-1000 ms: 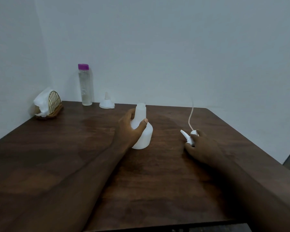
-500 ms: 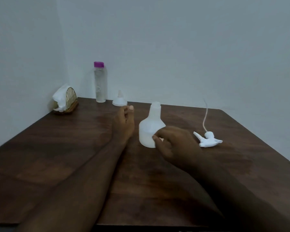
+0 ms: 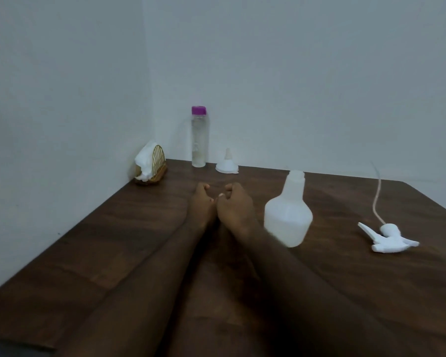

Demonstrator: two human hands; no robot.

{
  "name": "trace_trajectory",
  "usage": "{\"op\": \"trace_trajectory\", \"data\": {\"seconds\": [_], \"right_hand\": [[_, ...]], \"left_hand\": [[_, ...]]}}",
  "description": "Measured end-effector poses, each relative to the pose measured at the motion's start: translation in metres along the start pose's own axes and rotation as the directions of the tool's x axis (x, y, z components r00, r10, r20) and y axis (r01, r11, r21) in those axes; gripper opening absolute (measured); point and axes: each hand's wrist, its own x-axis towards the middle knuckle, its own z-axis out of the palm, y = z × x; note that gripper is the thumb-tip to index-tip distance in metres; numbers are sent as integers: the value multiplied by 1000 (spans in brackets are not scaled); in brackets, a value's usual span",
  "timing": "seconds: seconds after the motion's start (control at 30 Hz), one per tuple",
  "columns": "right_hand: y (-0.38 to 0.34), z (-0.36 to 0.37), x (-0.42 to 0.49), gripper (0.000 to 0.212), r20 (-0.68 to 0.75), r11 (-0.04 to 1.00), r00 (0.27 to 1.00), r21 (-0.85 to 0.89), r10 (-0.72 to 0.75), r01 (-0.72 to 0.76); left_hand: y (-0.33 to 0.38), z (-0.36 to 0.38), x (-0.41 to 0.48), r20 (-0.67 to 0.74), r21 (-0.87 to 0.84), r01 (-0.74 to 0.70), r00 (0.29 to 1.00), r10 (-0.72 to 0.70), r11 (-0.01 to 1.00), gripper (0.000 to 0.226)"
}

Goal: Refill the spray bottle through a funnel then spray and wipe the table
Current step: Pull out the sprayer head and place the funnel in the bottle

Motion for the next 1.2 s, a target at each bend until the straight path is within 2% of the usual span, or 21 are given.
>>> {"op": "trace_trajectory", "data": {"seconds": [0.1, 0.33, 0.43, 0.67, 0.87, 0.97, 1.1, 1.2], "right_hand": [[2, 21, 31, 40, -47, 993, 995, 82, 91, -87], [1, 45, 113, 36, -140, 987, 978, 73, 152, -143], [2, 44, 140, 36, -117, 987, 981, -23, 156, -160], [-3, 56, 182, 59, -119, 971, 980, -161, 157, -175], [8, 68, 225, 73, -138, 938, 975, -278, 174, -207], [21, 74, 240, 69, -213, 917, 964, -329, 161, -226], [23, 76, 237, 55, -255, 948, 960, -259, 119, -186], [21, 71, 219, 54, -269, 971, 961, -206, 66, -125]], "left_hand": [[-8, 1, 15, -31, -21, -9, 1000, 8, 1000, 47], [-21, 14, 70, -102, -64, -42, 994, 35, 997, 43], [-22, 19, 93, -92, -77, -77, 993, 70, 994, 38], [-24, 29, 130, -98, -151, -100, 991, 86, 983, 15], [-22, 28, 139, -66, -217, -80, 996, 67, 973, 29], [-23, 26, 139, -66, -243, -60, 997, 45, 968, 31], [-23, 23, 138, -55, -286, -24, 998, 9, 958, 36], [-21, 19, 137, -52, -329, 24, 998, -43, 944, 43]]}}
